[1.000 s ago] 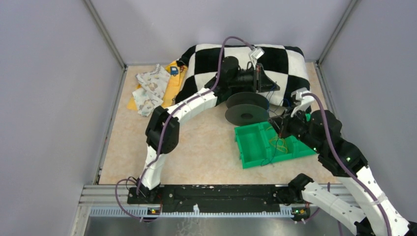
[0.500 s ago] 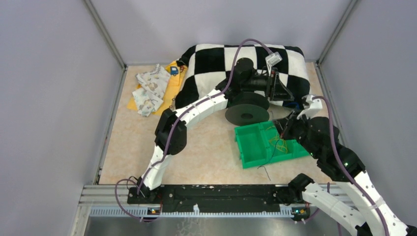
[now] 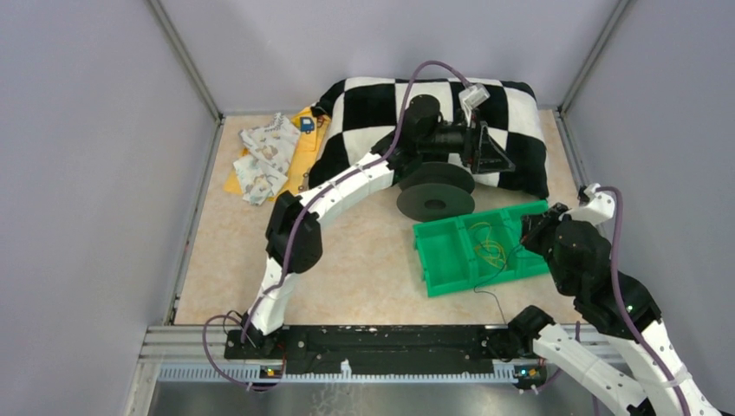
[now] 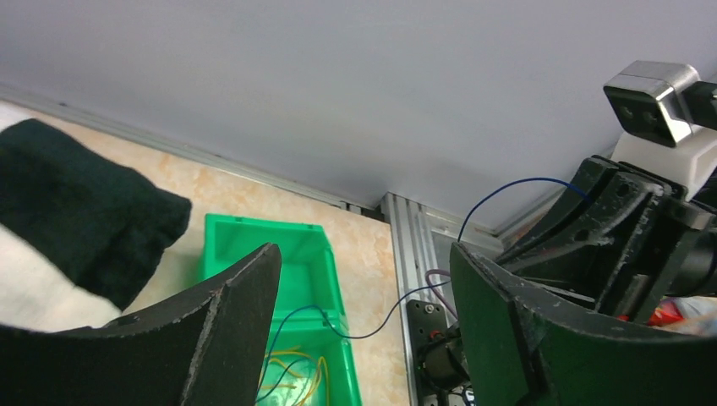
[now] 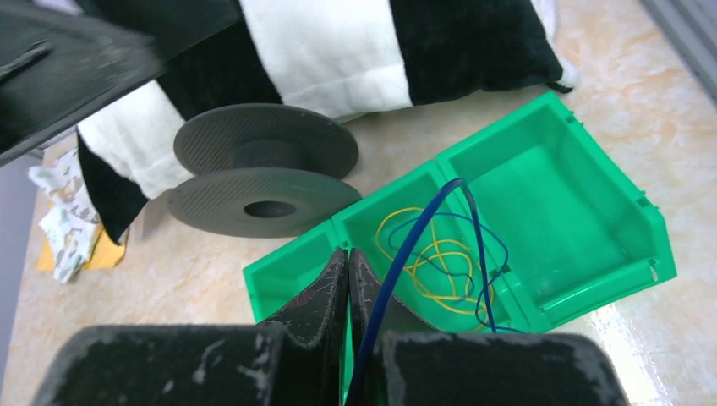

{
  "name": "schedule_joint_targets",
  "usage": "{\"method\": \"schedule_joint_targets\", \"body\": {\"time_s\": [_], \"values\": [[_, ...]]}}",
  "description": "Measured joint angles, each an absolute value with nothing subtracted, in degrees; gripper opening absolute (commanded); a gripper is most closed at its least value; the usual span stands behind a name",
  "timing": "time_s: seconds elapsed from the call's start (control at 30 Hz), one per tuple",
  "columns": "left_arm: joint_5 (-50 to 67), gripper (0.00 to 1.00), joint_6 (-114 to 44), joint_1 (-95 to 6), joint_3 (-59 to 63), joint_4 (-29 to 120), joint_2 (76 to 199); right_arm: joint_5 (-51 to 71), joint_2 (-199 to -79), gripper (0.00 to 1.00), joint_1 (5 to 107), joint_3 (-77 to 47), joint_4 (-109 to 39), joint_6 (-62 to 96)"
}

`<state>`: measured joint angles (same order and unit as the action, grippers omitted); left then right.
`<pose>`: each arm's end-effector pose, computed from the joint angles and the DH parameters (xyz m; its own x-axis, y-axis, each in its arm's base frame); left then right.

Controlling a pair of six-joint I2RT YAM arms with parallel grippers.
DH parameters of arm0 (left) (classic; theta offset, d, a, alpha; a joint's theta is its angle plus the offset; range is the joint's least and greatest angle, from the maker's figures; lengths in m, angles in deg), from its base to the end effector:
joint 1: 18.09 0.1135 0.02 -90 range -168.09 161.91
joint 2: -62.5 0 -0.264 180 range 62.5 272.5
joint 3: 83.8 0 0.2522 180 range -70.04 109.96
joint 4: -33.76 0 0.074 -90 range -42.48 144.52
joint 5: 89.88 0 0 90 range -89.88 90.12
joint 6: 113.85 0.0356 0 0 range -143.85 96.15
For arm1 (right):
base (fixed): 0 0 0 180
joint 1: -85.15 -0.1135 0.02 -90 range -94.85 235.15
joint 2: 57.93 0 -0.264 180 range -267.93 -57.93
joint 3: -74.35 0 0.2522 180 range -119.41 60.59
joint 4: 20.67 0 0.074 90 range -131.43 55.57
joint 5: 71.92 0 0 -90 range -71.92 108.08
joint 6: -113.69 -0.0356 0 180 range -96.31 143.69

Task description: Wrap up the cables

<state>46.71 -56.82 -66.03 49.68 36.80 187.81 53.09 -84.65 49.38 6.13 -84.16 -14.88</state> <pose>0.3294 -0.4036 0.3736 -0.4912 -0.0139 -0.8709 0.8673 -0.1006 -0.4875 0.0677 0.0236 0.3607 -0.2669 0.4371 -0.8589 0.1526 0.8992 0.4102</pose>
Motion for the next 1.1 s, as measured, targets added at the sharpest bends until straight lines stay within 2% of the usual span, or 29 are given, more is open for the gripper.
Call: {"method": "schedule_joint_targets", "body": {"time_s": [0.13,0.37,0.57,0.7,0.8,1.1], "values": [[43.8,0.79,-53.0,-64.9,41.9,39.2,179.2,56.1,-86.6,0.0,49.4,6.1,-83.7,-15.7],[39.0,0.85,-47.6,-58.0,21.4,38.2,155.0,60.3,-92.2,0.0,49.9,6.1,-77.0,-16.7],[36.4,0.83,-44.8,-57.0,0.8,34.9,141.0,51.3,-101.3,0.0,61.3,5.4,-68.8,-18.4],[35.1,0.81,-46.4,-58.0,-11.3,31.9,139.3,41.5,-103.9,0.0,69.2,6.7,-63.4,-21.1],[34.2,0.79,-47.8,-58.9,-17.8,29.6,139.3,36.9,-104.9,0.0,70.4,6.7,-60.1,-23.2],[31.1,0.84,-48.6,-63.8,-20.5,19.0,142.9,32.5,-106.9,0.0,70.4,6.7,-52.7,-30.5]]}}
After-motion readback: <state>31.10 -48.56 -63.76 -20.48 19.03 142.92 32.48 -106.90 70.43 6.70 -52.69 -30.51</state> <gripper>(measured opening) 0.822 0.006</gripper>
